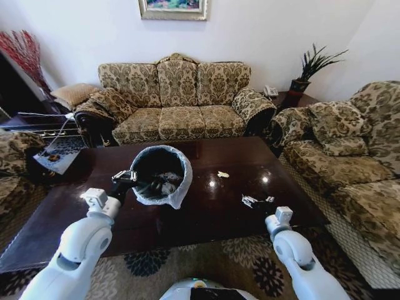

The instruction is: Move to the front of the table and place the trash on the table into the trash bin.

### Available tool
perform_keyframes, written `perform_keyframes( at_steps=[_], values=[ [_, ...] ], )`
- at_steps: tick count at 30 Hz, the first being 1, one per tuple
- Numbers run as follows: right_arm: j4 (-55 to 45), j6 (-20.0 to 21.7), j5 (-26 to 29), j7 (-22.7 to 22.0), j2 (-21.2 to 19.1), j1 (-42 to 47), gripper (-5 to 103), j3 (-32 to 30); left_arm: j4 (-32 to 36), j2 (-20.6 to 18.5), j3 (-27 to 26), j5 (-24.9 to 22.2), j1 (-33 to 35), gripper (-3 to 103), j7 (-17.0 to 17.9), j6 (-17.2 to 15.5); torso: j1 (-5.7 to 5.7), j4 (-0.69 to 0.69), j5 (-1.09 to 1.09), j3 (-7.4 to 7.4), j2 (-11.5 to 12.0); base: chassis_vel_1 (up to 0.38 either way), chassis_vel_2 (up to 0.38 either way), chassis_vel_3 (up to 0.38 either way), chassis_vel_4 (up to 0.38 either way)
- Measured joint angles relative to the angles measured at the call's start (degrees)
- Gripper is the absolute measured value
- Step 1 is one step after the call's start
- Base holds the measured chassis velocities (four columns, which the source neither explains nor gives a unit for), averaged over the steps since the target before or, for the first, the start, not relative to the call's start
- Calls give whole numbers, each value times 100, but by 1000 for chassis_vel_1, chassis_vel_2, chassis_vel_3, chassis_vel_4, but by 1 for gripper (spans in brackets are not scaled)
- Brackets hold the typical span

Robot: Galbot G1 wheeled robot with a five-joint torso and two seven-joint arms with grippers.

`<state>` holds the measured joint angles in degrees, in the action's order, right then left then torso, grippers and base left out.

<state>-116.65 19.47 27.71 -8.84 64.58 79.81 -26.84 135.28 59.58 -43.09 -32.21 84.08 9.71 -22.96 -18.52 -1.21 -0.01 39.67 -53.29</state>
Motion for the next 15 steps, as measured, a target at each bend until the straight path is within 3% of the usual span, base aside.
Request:
perform_keyframes(
  at_steps=[9, 15],
  values=[
    [347, 84, 47, -129, -115, -489, 100, 458, -15, 2, 46, 3, -47, 2, -14, 0, -5, 0, 0, 4, 0, -176, 158, 169, -174],
    [1234, -20, 431, -152, -236, -1482, 100, 1304, -18, -19, 49, 2, -62, 2, -15, 0, -13, -2, 2, 7, 1, -108, 99, 111, -77]
  ],
)
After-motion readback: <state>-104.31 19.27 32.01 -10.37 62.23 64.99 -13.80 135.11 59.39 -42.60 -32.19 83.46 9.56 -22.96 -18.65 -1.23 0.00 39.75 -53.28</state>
